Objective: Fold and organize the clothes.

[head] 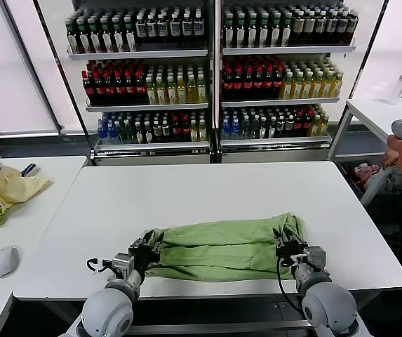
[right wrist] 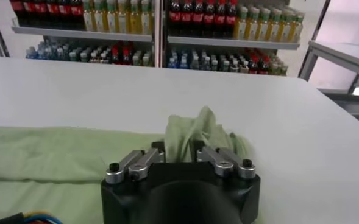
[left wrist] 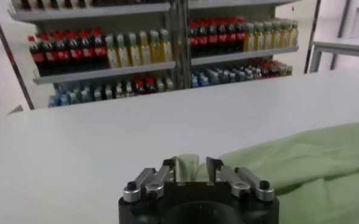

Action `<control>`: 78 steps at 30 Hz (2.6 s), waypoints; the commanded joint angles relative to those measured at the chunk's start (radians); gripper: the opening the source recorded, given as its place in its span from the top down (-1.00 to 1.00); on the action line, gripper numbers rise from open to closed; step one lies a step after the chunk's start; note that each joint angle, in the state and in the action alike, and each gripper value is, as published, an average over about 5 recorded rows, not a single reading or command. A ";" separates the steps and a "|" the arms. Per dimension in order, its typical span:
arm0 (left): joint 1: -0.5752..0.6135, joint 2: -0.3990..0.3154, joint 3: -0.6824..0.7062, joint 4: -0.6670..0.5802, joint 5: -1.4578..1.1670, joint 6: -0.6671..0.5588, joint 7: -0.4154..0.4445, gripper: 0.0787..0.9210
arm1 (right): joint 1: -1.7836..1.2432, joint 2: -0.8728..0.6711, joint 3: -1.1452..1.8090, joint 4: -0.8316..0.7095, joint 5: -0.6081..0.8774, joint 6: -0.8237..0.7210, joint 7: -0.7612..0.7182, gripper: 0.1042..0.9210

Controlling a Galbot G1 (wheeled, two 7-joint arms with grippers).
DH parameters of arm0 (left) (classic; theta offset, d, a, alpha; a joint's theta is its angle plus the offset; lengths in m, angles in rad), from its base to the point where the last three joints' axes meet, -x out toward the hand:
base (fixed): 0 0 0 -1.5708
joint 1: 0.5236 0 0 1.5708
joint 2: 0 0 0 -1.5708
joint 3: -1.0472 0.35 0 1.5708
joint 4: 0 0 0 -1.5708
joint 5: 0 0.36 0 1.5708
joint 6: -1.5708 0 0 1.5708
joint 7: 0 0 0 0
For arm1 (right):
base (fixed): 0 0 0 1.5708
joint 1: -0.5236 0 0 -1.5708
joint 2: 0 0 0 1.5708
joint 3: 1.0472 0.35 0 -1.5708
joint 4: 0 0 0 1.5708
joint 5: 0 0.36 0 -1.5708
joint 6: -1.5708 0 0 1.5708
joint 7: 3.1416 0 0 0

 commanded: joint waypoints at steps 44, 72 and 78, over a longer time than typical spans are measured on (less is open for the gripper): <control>0.038 0.006 -0.356 0.118 0.008 -0.033 -0.029 0.90 | -0.010 -0.035 0.010 0.061 0.022 0.051 -0.008 -0.76; -0.075 -0.068 -0.285 -0.170 -0.406 0.125 -0.013 0.90 | 0.020 -0.045 -0.014 0.050 0.014 0.069 -0.017 -0.76; -0.093 -0.023 -0.111 -0.158 -0.003 0.132 -0.022 0.90 | 0.019 -0.043 -0.013 0.053 0.012 0.073 -0.020 -0.76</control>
